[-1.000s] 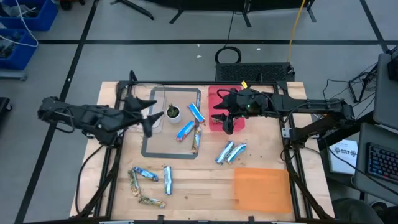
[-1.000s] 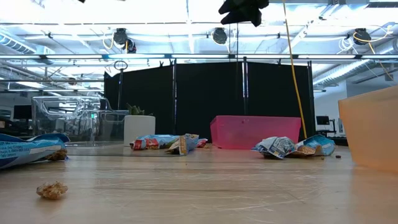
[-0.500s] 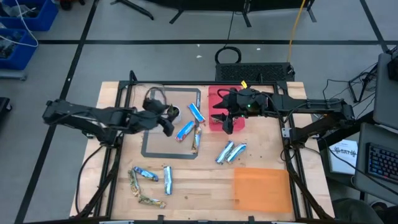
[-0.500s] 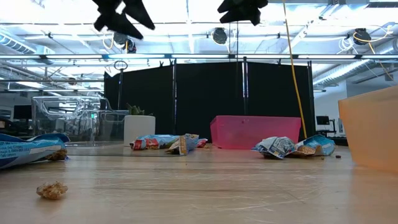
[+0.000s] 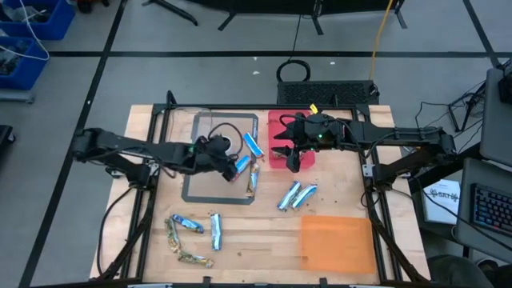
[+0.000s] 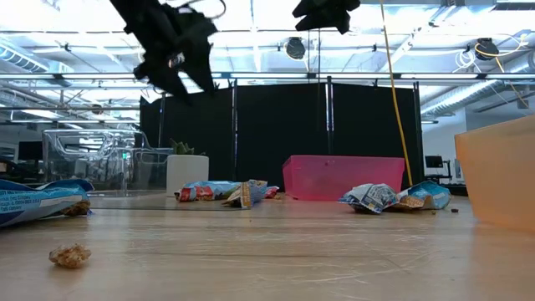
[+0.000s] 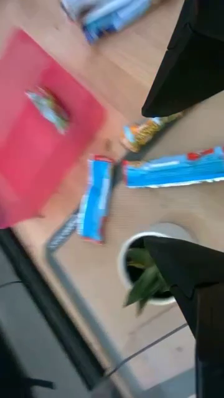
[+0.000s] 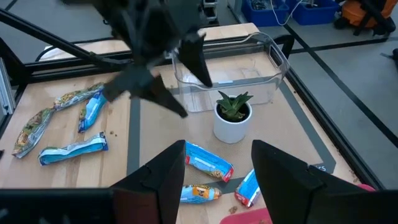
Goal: Pick and place Granola Bars by type
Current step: Put the red granola bar into the red bin
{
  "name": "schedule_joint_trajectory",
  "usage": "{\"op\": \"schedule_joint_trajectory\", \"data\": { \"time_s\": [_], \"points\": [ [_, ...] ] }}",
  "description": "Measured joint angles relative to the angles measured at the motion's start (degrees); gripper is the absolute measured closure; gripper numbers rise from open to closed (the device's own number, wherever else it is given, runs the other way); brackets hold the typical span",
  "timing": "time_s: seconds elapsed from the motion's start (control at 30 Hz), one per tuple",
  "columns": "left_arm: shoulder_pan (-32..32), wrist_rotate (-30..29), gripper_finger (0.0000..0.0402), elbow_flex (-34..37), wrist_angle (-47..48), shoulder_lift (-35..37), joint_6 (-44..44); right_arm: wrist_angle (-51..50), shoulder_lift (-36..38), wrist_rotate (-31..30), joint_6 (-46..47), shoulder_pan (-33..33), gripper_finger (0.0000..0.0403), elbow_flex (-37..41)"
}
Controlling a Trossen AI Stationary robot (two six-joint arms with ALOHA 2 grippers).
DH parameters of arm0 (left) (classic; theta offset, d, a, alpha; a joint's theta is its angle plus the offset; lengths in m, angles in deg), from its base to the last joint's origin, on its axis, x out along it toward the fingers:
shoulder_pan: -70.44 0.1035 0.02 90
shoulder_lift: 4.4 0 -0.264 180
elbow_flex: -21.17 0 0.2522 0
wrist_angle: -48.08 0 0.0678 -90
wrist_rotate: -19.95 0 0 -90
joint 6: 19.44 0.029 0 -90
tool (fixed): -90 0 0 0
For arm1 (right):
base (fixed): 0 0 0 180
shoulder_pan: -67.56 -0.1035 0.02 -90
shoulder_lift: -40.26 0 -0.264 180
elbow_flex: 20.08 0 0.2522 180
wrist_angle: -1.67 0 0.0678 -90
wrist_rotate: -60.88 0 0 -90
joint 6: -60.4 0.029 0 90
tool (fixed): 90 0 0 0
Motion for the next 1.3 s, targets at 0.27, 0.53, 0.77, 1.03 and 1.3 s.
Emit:
{"op": "schedule_joint_trajectory", "data": {
  "time_s": [0.27,0.53,0.77,1.03,1.3],
  "points": [
    [0.2,2.72,0.0076,0.0,0.07,-6.44,-3.19,0.06,0.0,0.0,0.02,0.0,0.0224,0.0],
    [0.58,4.08,0.0088,-0.02,-1.13,-12.05,-3.78,0.21,0.0,0.0,0.42,0.0,0.0224,0.0],
    [1.07,7.58,0.007,0.0,-2.39,-15.29,-6.6,0.22,0.0,0.02,0.44,0.0,0.0224,-0.02],
    [1.17,10.18,0.0056,0.0,-3.73,-18.96,-7.49,0.64,-0.02,0.02,0.44,0.0,0.0224,-0.02],
    [1.17,10.07,0.0061,-0.02,-4.94,-21.72,-7.5,0.65,-0.02,0.02,0.44,0.0,0.0224,-0.02]
  ]
}}
